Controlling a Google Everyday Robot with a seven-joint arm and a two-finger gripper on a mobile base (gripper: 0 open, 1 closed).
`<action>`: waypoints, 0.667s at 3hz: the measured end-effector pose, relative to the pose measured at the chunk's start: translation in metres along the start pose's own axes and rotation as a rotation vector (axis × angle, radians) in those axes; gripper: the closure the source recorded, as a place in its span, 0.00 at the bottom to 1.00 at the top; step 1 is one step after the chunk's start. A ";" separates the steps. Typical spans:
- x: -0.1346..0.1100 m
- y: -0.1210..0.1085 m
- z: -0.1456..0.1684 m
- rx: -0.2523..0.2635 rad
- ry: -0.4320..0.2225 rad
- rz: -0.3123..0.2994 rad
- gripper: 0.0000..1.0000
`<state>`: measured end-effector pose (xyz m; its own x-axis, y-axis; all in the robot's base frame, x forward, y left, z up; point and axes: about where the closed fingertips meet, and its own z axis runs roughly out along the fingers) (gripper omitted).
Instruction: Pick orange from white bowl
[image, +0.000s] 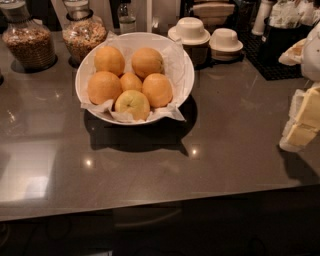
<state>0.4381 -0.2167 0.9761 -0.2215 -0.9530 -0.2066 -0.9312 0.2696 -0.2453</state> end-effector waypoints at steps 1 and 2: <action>0.000 0.000 0.000 0.000 0.000 0.000 0.00; -0.009 -0.002 -0.002 0.013 -0.040 -0.017 0.00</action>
Offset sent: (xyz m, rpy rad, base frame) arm 0.0076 0.0158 0.0047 0.0658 -0.0350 0.0514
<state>0.4419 -0.2087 0.9806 -0.1939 -0.9513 -0.2398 -0.9307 0.2556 -0.2616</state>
